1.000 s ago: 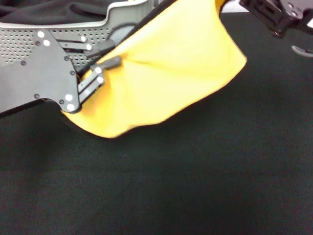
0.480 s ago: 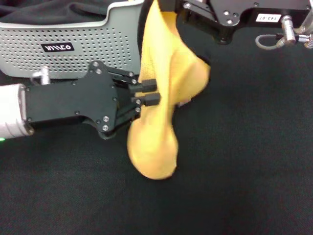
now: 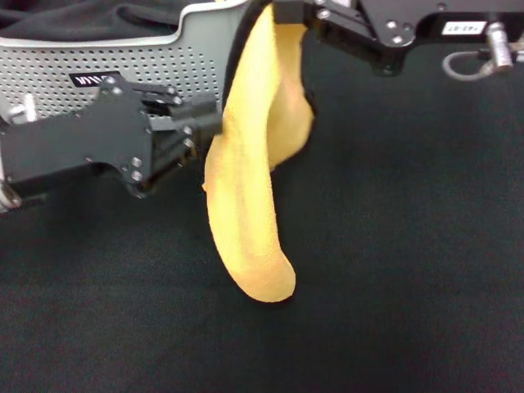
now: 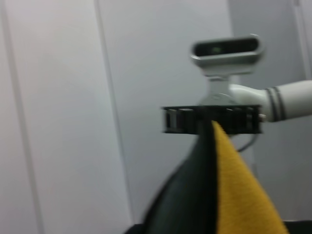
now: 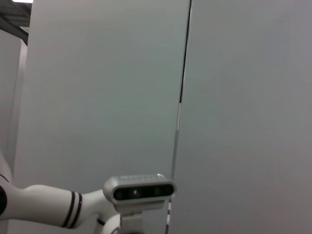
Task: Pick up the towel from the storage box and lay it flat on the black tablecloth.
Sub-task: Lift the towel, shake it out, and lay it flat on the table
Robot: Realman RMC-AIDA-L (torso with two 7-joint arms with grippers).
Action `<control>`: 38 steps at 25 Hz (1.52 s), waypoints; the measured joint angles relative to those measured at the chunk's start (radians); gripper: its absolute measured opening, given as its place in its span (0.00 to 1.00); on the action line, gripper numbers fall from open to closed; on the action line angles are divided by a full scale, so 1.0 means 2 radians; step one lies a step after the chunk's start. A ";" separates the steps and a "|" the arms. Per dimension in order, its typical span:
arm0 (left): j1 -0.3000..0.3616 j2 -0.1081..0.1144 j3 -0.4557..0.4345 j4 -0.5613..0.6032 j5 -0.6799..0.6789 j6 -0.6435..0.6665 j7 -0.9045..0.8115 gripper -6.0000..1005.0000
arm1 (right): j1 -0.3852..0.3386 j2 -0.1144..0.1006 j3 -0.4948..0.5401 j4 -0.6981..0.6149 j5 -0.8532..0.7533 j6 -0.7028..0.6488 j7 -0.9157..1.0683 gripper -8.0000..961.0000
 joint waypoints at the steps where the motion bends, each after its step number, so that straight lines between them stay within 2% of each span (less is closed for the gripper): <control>1: 0.001 0.000 -0.007 0.000 -0.001 0.001 -0.003 0.15 | -0.003 -0.001 0.002 -0.004 0.000 -0.001 0.001 0.01; 6: 0.009 0.001 -0.015 0.002 -0.015 0.002 -0.009 0.15 | -0.027 -0.010 0.035 -0.045 -0.008 -0.012 0.011 0.01; 11: 0.003 0.001 -0.015 -0.003 -0.016 0.002 -0.009 0.15 | -0.030 -0.014 0.089 -0.091 -0.041 -0.045 0.047 0.01; 13: -0.005 0.001 -0.015 -0.012 -0.015 0.002 -0.008 0.15 | -0.024 -0.019 0.113 -0.106 -0.056 -0.059 0.070 0.01; 14: -0.009 0.001 -0.014 -0.017 -0.014 0.002 -0.008 0.15 | -0.018 -0.026 0.124 -0.110 -0.062 -0.067 0.084 0.01; 21: -0.033 0.002 -0.013 -0.046 -0.010 0.001 -0.005 0.15 | 0.008 -0.051 0.183 -0.090 -0.065 -0.122 0.122 0.01; 28: -0.042 0.002 -0.012 -0.061 0.001 0.001 -0.004 0.15 | 0.032 -0.066 0.281 -0.068 -0.052 -0.202 0.144 0.01; 34: -0.060 0.002 -0.009 -0.091 0.013 0.004 -0.004 0.15 | 0.042 -0.082 0.295 -0.067 -0.038 -0.214 0.150 0.01; 38: -0.077 0.002 0.002 -0.118 0.019 0.005 -0.004 0.18 | 0.053 -0.090 0.297 -0.063 -0.034 -0.244 0.142 0.01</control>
